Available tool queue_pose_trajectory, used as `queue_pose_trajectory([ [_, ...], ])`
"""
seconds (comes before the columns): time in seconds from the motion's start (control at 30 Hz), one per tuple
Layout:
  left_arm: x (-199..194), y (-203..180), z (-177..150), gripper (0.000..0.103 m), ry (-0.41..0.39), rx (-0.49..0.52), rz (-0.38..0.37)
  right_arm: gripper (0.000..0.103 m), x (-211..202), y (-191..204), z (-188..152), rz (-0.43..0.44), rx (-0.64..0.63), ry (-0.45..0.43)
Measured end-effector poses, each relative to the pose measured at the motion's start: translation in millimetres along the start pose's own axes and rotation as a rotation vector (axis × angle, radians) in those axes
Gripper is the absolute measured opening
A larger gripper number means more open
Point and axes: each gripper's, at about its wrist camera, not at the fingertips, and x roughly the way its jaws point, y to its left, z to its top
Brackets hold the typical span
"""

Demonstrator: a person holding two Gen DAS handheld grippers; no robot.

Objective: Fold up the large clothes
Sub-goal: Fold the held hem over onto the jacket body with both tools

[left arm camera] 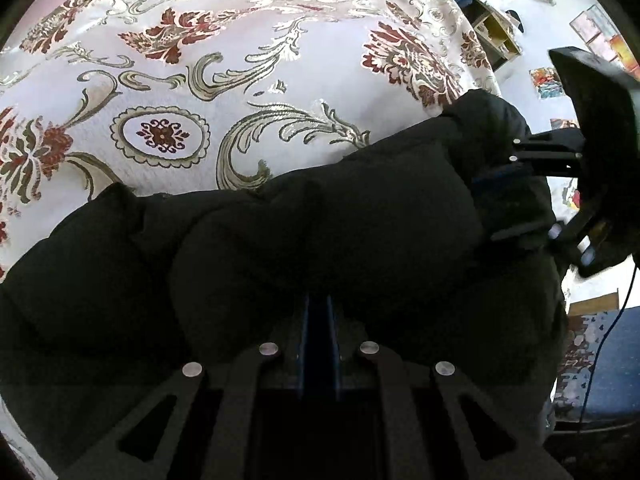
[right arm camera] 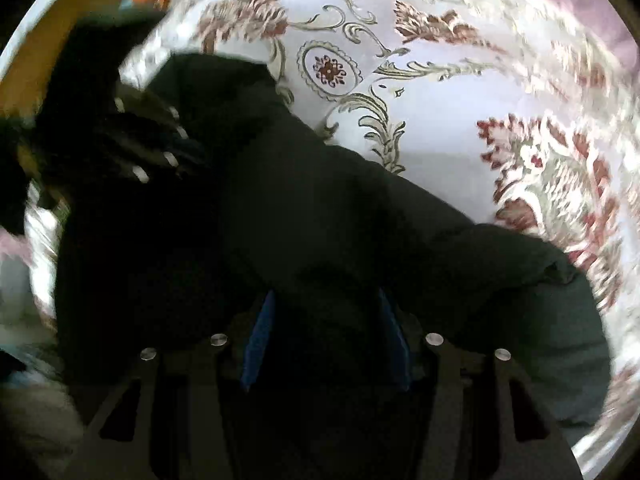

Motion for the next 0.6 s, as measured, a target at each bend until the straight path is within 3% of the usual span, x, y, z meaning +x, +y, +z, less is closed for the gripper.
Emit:
queue_pose_trajectory([
  [0.07, 1, 3, -1, 0.010, -0.003, -0.011, -0.013, 0.048, -4, -21, 0, 0.099, 0.137, -0.017],
  [0.13, 3, 4, -2, 0.010, -0.005, -0.015, -0.018, 0.039, -3, -34, -3, 0.104, 0.232, -0.022],
  [0.2, 4, 6, -3, 0.010, -0.002, -0.020, -0.016, 0.016, 0, -36, -6, 0.032, 0.256, -0.016],
  [0.43, 24, 5, -1, 0.008, 0.073, -0.001, 0.036, 0.016, 22, -9, -3, -0.112, 0.054, 0.112],
  [0.6, 42, 11, 2, 0.005, 0.108, -0.046, 0.067, 0.015, 42, -6, 0, -0.173, 0.020, 0.140],
])
